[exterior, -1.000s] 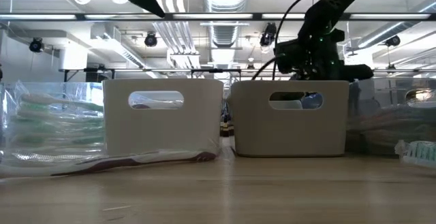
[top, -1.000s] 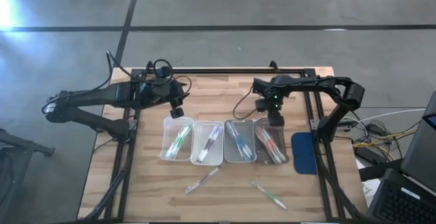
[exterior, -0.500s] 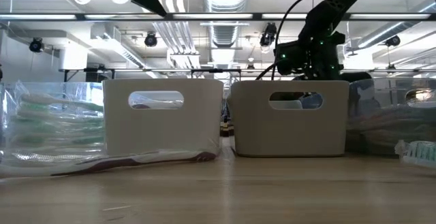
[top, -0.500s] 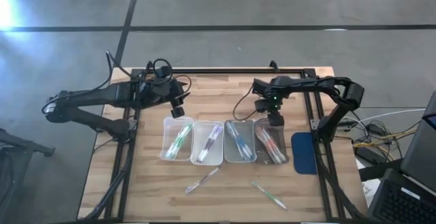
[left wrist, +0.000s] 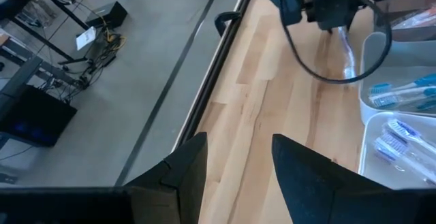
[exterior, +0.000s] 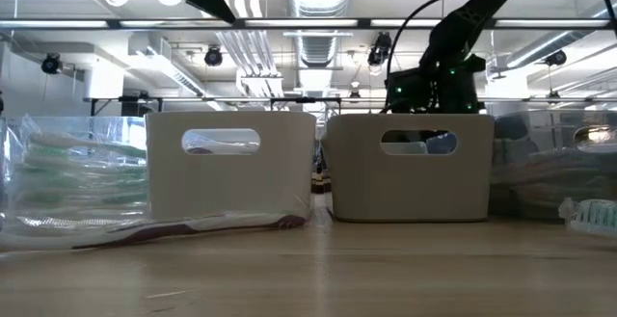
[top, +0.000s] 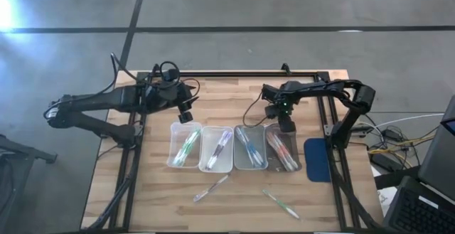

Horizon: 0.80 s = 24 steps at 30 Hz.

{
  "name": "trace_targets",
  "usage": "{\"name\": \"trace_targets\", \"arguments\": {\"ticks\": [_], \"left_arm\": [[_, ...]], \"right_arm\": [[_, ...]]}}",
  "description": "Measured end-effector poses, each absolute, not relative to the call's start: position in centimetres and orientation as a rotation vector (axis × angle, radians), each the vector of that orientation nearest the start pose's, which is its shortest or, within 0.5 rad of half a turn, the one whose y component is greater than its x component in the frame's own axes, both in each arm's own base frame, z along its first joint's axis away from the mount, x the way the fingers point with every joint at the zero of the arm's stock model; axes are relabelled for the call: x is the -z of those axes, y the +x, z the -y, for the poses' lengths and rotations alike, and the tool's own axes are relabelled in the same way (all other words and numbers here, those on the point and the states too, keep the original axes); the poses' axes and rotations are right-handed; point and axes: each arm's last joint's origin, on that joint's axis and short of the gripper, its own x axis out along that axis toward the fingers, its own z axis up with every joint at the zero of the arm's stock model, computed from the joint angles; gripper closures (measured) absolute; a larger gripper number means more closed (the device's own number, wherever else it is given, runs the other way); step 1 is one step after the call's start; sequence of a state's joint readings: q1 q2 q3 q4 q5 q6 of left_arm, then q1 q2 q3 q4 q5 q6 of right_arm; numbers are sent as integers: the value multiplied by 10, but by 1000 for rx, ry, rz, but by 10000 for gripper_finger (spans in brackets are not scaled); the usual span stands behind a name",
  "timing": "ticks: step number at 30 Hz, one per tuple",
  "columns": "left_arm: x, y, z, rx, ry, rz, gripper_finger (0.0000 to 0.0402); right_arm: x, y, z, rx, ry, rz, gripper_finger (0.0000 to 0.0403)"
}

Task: Pick & Place Toothbrushes
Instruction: Put the purple toothbrush into the white bin

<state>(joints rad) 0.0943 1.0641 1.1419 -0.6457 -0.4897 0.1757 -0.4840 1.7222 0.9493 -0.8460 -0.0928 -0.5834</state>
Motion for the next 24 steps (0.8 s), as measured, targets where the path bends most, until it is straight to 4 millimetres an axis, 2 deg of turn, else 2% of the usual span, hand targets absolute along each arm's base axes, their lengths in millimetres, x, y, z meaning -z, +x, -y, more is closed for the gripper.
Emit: {"name": "trace_targets", "arguments": {"ticks": [11,20,24], "left_arm": [[-362,208,-34,-516,278,-616,232],[-362,208,-34,-515,278,-617,232],[-362,208,-34,-515,278,-617,232]], "right_arm": [[-143,242,127,-112,-49,-1598,321],[-144,241,126,-117,-44,-1603,384],[-148,241,126,-124,-31,-1625,382]]}}
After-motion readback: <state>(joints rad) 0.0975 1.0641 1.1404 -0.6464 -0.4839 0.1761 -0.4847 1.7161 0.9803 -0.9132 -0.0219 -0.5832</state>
